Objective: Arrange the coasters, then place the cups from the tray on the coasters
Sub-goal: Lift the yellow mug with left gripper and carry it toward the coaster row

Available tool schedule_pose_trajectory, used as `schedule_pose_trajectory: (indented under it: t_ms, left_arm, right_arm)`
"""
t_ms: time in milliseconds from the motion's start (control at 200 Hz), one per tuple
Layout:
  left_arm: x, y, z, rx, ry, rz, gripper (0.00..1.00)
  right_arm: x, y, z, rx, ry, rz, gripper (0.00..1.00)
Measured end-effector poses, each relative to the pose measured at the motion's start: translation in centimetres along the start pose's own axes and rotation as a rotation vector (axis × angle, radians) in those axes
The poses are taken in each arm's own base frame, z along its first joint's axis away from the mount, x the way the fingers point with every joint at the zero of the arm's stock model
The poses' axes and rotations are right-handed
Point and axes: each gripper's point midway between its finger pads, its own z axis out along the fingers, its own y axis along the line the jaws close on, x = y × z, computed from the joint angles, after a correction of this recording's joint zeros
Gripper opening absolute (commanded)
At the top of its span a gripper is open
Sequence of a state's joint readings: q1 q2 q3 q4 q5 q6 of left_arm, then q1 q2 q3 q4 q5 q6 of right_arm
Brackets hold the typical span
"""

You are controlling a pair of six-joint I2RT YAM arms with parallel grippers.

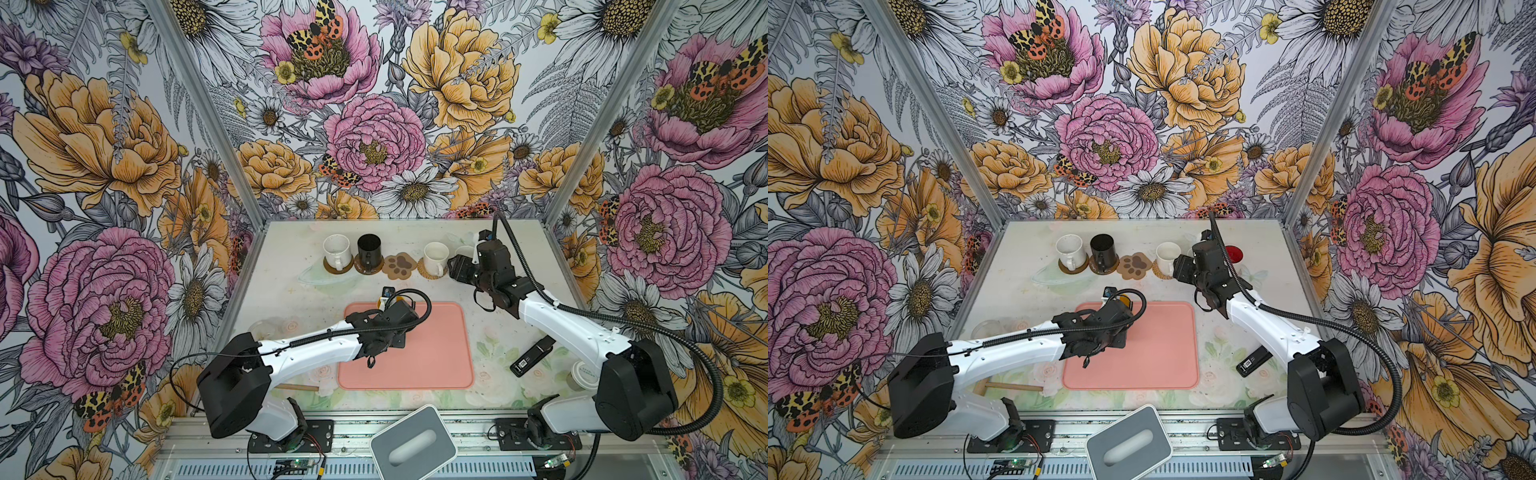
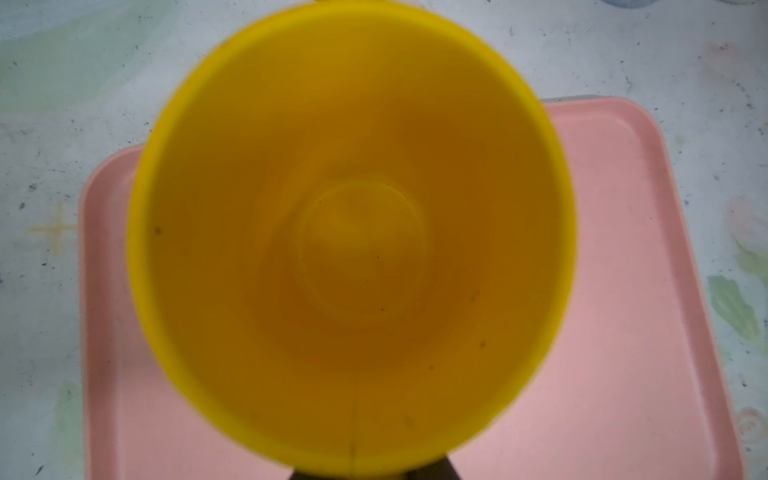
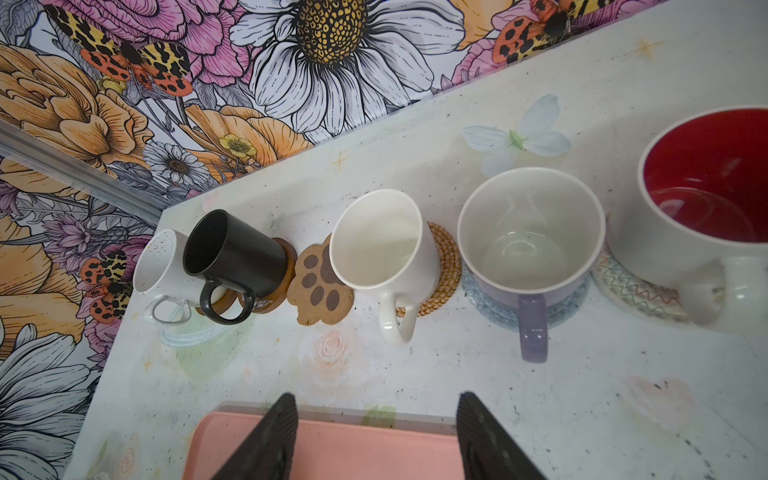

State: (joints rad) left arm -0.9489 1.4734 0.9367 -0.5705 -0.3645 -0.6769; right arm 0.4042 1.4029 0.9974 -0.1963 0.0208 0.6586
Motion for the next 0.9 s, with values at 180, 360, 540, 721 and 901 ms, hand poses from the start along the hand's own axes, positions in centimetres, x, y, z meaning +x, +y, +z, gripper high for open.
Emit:
schedule_pose_trajectory:
  t_ms: [180, 360, 540, 721, 901]
  left_arm:
    - [-3.0, 0.0, 1.4, 0.011, -0.024, -0.012, 0.0]
    - [-6.5, -0.6, 2.3, 0.031, -0.061, -0.015, 0.0]
    - [-9.1, -1.2, 3.5, 0.048, -0.081, -0.016, 0.0]
    - [-11.3, -1.2, 5.0, 0.045, -0.086, -0.012, 0.0]
    - [-12.7, -1.1, 6.3, 0.035, -0.091, -0.009, 0.0]
  right_arm:
    - [-0.1, -0.3, 0.0, 0.005, -0.002, 0.004, 0.63]
    - [-0.1, -0.6, 0.1, 0.011, -0.001, 0.007, 0.63]
    - [0.0, -1.0, 0.1, 0.019, 0.0, 0.011, 0.63]
    - [-0.2, -1.3, 0.1, 0.026, -0.002, 0.016, 0.63]
    - [-0.1, -1.9, -0.2, 0.034, -0.007, 0.023, 0.64]
